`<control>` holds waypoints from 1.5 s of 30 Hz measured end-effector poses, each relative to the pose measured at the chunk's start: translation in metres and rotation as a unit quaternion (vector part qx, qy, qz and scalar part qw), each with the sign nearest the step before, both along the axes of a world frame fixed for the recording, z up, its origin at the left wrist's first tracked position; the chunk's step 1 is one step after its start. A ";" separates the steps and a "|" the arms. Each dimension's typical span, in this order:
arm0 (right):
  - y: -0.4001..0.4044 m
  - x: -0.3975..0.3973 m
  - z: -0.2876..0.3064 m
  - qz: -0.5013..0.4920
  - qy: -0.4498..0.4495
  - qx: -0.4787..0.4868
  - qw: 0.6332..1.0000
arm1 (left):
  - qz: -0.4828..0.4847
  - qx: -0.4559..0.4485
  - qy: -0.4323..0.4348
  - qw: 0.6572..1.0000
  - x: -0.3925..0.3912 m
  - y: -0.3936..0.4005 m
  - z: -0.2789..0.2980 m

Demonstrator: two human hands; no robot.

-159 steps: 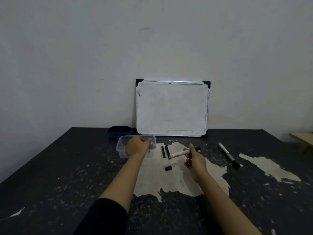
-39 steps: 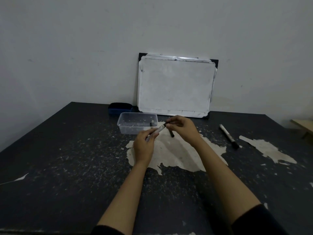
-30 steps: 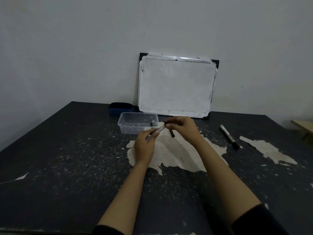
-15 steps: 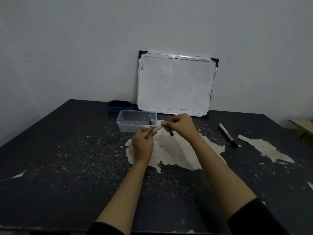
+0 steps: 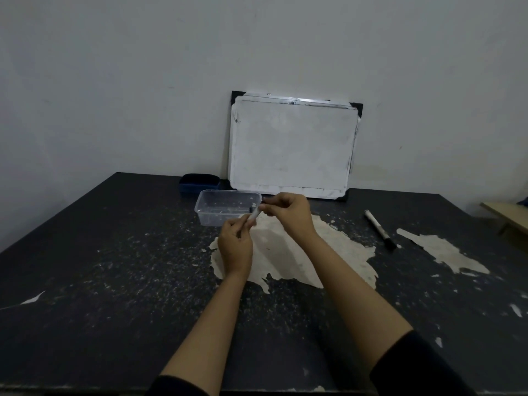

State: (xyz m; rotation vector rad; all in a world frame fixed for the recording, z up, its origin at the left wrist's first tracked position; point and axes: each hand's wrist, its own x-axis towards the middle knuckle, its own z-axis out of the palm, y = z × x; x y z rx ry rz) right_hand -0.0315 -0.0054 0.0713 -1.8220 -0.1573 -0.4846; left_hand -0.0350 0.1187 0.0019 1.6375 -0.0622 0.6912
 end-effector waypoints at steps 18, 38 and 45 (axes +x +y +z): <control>-0.148 -0.022 -0.016 -0.219 0.041 -0.054 0.973 | -0.280 -0.123 0.321 0.896 0.016 -0.115 0.041; -0.240 -0.033 -0.087 -0.381 0.086 -0.117 0.913 | -0.262 0.156 0.336 0.891 0.060 -0.273 0.038; -0.242 -0.030 -0.090 -0.397 0.084 -0.146 0.902 | -0.229 0.208 0.310 0.899 0.068 -0.285 0.023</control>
